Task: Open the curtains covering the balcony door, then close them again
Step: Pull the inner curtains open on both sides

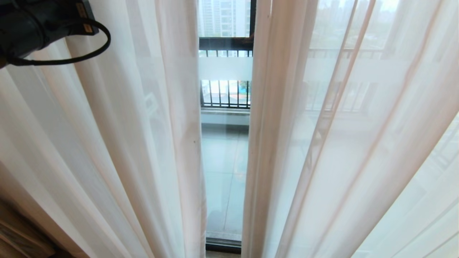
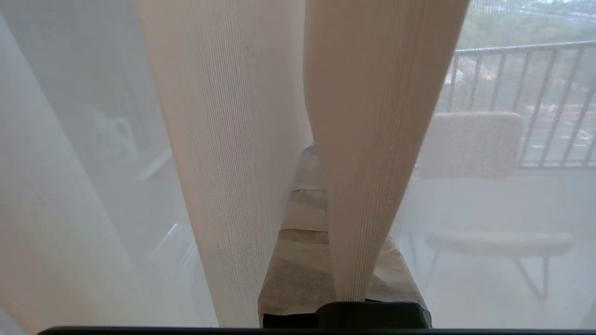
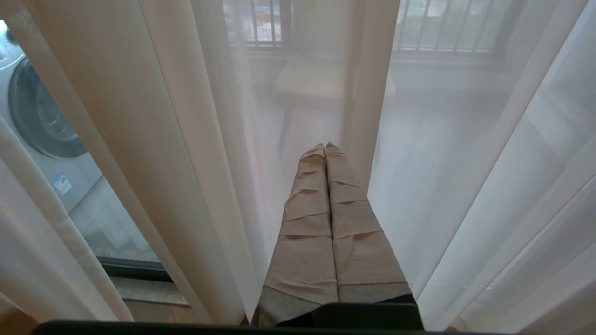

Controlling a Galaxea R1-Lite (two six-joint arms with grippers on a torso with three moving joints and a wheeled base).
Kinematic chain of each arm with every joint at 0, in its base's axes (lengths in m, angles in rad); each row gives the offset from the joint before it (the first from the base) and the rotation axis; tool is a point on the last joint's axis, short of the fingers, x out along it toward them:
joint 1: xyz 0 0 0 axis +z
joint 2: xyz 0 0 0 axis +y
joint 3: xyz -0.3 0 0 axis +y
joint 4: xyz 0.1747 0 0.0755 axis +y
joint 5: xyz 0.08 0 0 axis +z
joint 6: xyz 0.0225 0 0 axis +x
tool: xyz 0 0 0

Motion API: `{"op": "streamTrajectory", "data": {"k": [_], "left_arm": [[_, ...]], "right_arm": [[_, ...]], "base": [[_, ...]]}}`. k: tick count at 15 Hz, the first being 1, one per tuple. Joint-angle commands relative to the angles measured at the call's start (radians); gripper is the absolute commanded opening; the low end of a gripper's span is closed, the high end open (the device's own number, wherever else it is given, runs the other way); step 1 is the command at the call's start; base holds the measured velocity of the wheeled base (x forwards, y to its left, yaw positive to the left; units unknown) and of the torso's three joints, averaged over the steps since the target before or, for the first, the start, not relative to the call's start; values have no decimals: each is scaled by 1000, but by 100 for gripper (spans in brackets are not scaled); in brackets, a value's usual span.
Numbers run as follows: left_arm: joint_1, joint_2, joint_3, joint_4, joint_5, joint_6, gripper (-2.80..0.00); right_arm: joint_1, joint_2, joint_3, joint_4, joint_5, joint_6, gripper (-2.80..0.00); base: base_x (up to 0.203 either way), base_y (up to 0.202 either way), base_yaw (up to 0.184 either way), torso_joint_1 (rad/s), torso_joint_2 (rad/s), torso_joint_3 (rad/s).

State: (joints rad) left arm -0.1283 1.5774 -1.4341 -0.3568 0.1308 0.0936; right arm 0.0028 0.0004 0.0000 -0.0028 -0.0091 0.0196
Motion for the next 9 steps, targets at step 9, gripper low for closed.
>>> {"op": "streamTrajectory", "data": {"k": [9], "left_arm": [[-13, 4, 18, -2, 0, -6, -280]], "right_arm": [[0, 0, 0, 0, 0, 0, -280]], "base": [[0, 0, 0, 0, 0, 0]]}}
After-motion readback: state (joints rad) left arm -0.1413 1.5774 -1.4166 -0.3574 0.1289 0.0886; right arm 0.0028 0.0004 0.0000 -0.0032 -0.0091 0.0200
